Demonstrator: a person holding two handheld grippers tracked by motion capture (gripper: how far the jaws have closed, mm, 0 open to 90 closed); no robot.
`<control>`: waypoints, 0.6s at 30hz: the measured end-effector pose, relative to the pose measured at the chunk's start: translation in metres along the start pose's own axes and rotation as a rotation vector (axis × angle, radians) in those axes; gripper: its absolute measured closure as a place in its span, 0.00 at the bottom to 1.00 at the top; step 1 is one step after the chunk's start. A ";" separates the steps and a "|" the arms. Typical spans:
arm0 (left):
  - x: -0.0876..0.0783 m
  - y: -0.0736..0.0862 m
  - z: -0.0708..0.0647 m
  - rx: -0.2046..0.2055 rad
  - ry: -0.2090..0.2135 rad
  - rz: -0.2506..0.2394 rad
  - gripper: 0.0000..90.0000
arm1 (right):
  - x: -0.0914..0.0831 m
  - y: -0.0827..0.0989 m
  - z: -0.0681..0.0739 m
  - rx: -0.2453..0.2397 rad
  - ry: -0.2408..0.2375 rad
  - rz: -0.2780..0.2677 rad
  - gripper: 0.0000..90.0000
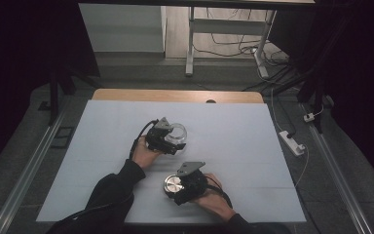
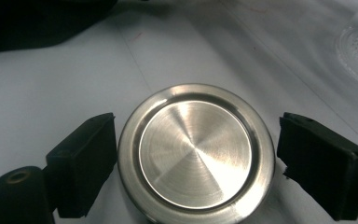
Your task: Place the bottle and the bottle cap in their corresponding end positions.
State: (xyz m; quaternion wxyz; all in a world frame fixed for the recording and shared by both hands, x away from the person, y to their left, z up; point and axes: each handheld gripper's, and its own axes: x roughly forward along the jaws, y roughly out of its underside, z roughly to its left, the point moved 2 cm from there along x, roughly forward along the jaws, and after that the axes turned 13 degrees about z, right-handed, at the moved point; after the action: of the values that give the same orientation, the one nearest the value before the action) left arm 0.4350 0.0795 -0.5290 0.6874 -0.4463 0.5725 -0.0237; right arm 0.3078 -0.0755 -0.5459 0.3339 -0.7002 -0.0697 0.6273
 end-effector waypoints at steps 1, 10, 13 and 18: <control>-0.001 0.000 0.000 -0.002 0.001 -0.001 0.09 | -0.002 -0.001 -0.001 0.004 0.001 -0.005 0.11; -0.012 0.001 -0.002 -0.008 0.013 0.000 0.05 | -0.011 -0.003 -0.002 0.012 0.001 -0.027 0.10; -0.015 0.003 -0.002 -0.008 0.011 0.005 0.04 | -0.013 -0.003 -0.002 0.013 0.005 -0.030 0.09; -0.020 0.006 -0.003 -0.016 0.020 0.011 0.02 | -0.018 -0.003 -0.003 0.016 0.008 -0.037 0.09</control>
State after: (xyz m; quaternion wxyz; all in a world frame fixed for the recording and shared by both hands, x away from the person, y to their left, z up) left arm 0.4236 0.0920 -0.5174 0.6783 -0.4484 0.5818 -0.0199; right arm 0.3078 -0.0830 -0.5293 0.3513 -0.6985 -0.0760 0.6188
